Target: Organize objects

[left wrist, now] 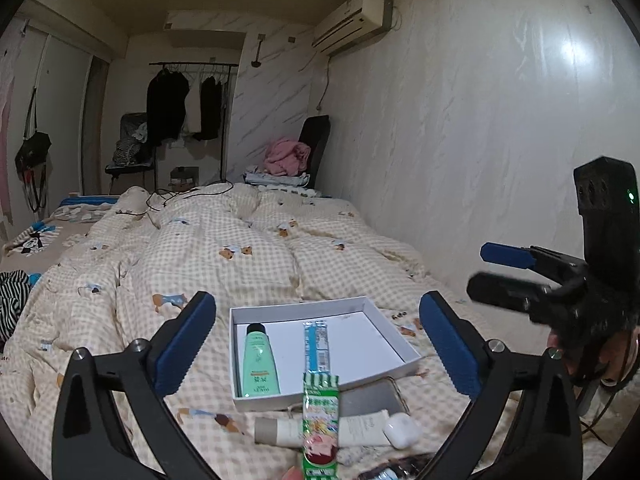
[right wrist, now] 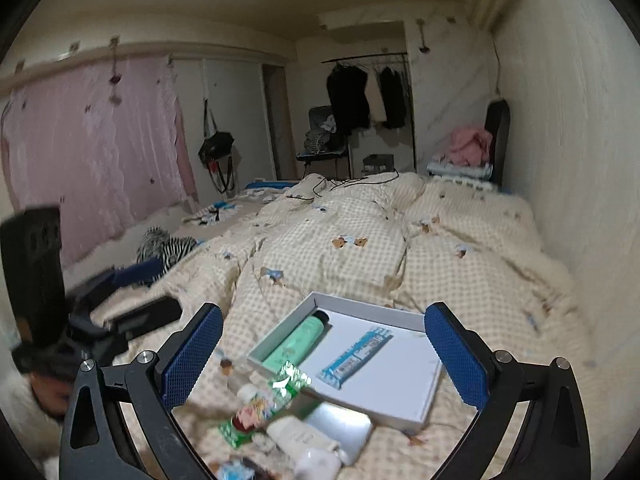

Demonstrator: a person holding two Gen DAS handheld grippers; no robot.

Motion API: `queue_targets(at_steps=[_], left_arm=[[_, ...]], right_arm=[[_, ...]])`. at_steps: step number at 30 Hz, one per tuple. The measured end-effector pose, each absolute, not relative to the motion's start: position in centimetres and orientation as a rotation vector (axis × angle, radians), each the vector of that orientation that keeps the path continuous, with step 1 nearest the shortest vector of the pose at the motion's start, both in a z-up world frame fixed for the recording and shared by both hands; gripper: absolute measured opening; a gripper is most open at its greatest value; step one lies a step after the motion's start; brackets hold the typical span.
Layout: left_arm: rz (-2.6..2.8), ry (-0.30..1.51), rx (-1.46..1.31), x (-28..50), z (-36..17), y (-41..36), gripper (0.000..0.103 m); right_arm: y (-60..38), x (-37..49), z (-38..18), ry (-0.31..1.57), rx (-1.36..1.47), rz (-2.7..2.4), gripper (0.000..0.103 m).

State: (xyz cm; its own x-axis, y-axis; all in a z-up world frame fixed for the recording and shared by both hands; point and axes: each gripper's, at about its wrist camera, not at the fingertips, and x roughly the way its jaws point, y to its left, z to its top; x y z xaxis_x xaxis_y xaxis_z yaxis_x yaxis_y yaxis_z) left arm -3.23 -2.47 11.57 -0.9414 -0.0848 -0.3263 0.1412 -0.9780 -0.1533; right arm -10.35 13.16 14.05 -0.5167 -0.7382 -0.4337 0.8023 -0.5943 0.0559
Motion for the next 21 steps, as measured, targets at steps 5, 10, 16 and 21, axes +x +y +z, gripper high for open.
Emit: queue_targets(at_steps=[5,10,16,21], left_arm=[[-2.949,0.196,0.578,-2.7,11.0,-0.6,0.103],[-2.786,0.235,0.703,-3.2,10.3,1.4,0.103],[-2.521,0.156,0.737,-3.4,7.6,3.3,0.103],[-2.401,-0.007,0.647,-3.1,5.9,3.8,0.103]], right_arm=[[14.7,-6.4,13.1,0.240,0.514,-2.138,0.102],[16.3,-5.3,12.5,0.226,0.552,-2.142,0.102],[16.3,-4.9,12.3,0.225,0.607,-2.245,0.102],[13.0,-3.5,11.6,0.379,0.560,-2.301,0.102]])
